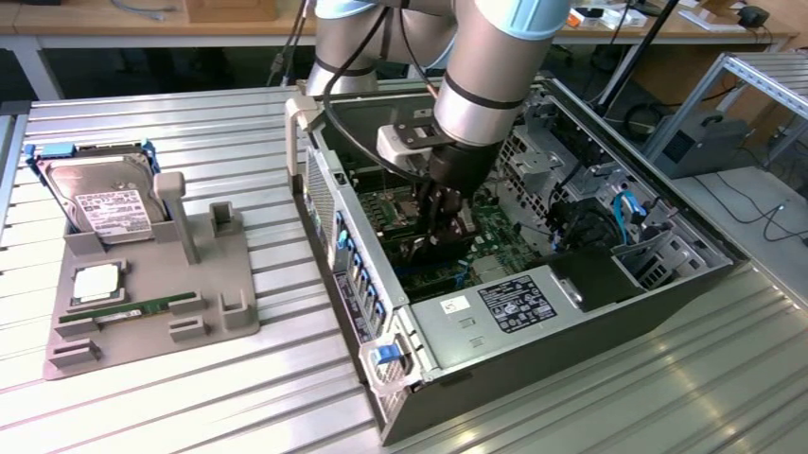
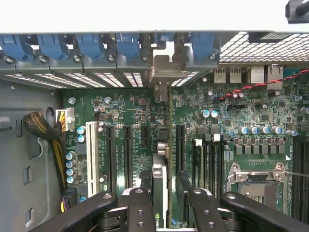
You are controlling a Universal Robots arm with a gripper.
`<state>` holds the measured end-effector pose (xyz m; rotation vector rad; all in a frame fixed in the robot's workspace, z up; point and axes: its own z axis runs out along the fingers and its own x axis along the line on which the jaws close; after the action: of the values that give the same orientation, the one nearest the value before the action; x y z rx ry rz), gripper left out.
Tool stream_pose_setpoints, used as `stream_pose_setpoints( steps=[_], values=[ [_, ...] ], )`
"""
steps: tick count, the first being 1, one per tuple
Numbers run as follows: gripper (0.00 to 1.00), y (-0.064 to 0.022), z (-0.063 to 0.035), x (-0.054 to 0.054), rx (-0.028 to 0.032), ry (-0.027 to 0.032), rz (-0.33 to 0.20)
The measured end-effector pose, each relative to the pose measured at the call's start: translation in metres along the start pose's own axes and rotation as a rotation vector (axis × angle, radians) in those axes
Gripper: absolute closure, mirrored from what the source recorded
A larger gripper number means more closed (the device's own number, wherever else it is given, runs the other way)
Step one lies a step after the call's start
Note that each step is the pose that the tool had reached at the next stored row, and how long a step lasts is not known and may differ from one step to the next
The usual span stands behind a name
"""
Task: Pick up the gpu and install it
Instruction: 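Insert the gpu into the slot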
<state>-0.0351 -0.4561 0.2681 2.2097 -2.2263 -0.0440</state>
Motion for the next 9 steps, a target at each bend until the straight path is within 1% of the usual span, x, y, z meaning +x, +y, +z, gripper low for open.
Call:
stream_pose_setpoints(
  steps=[3, 4, 9],
  values=[
    [0.66, 0.0, 0.0, 0.0, 0.0001, -0.0001, 0.0],
    [0.74, 0.0, 0.0, 0.0, 0.0001, 0.0, 0.0],
    [0.74, 0.0, 0.0001, 0.0, 0.0001, -0.0001, 0.0]
  ],
)
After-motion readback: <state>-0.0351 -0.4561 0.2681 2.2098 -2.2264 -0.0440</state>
